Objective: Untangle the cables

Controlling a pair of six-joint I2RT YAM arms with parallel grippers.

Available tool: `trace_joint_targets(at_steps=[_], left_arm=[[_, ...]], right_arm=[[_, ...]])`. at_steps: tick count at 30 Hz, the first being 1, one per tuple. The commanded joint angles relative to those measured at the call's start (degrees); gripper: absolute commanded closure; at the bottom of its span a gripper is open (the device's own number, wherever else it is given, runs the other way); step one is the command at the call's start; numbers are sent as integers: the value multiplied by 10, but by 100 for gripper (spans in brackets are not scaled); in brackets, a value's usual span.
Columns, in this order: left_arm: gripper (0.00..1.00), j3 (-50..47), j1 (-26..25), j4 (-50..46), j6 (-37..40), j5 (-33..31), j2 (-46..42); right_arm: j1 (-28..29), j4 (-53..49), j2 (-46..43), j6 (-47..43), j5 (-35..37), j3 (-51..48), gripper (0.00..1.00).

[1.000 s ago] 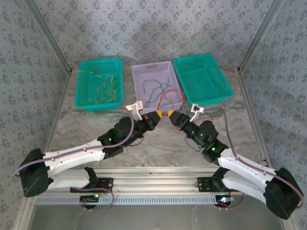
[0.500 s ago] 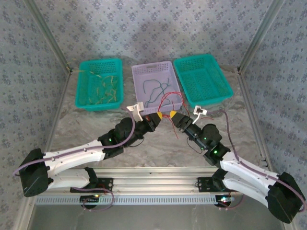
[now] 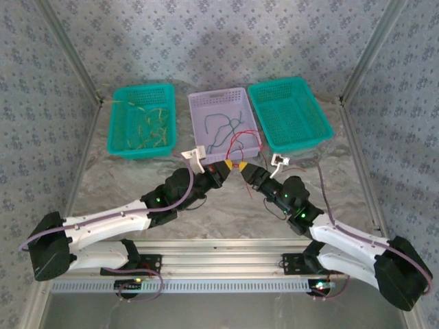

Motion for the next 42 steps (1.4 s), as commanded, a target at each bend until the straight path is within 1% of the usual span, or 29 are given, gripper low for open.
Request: trace_joint_targets(at_steps=[1, 4, 6, 7, 10, 11, 13, 15, 16, 19, 21, 25, 28, 30, 32, 34, 36, 37, 39, 42], left_arm=[[100, 8, -11, 31, -1, 4, 7], [100, 3, -12, 31, -3, 3, 4], [100, -4, -11, 30, -4, 1, 0], [100, -7, -11, 30, -5, 0, -1], [100, -15, -12, 29, -6, -4, -7], [100, -17, -12, 29, -6, -4, -8], [100, -19, -12, 26, -5, -7, -12], [100, -20, -12, 20, 1, -12, -18], [100, -20, -12, 11, 7, -17, -25], [100, -18, -10, -24, 31, -39, -55], [100, -17, -7, -48, 47, -50, -78], [100, -24, 5, -69, 50, -52, -102], [100, -28, 10, -67, 48, -49, -106], [100, -26, 14, -79, 50, -49, -114], [100, -18, 23, -116, 68, -58, -140], [100, -9, 38, -165, 95, -75, -177], [100, 1, 52, -213, 117, -90, -209], [100, 12, 62, -246, 125, -98, -221], [100, 29, 75, -284, 150, -105, -242], [100, 55, 84, -328, 181, -111, -257]], right_arm=[[1, 49, 20, 0, 2, 28, 53], [1, 57, 29, -8, -2, 38, 58], [-1, 54, 23, -15, 4, 38, 59], [-2, 49, 18, -18, 8, 38, 63], [-5, 37, 10, -29, 6, 40, 78], [-7, 35, 7, -32, 5, 39, 81], [-7, 19, -8, -42, 8, 38, 92], [-8, -15, -32, -59, 19, 37, 98], [-9, -47, -49, -72, 26, 41, 100], [-9, -146, -110, -103, 58, 41, 100], [-16, -184, -150, -108, 72, 28, 100], [-46, -211, -195, -95, 54, 4, 100], [-51, -207, -210, -103, 27, -5, 100], [-51, -278, -242, -122, 31, 6, 100], [-53, -396, -300, -121, 64, 8, 100], [-75, -508, -371, -122, 111, 13, 100], [-108, -595, -409, -132, 136, 37, 100], [-126, -631, -413, -143, 147, 57, 100], [-154, -673, -401, -158, 157, 89, 100], [-192, -695, -350, -180, 153, 138, 100]])
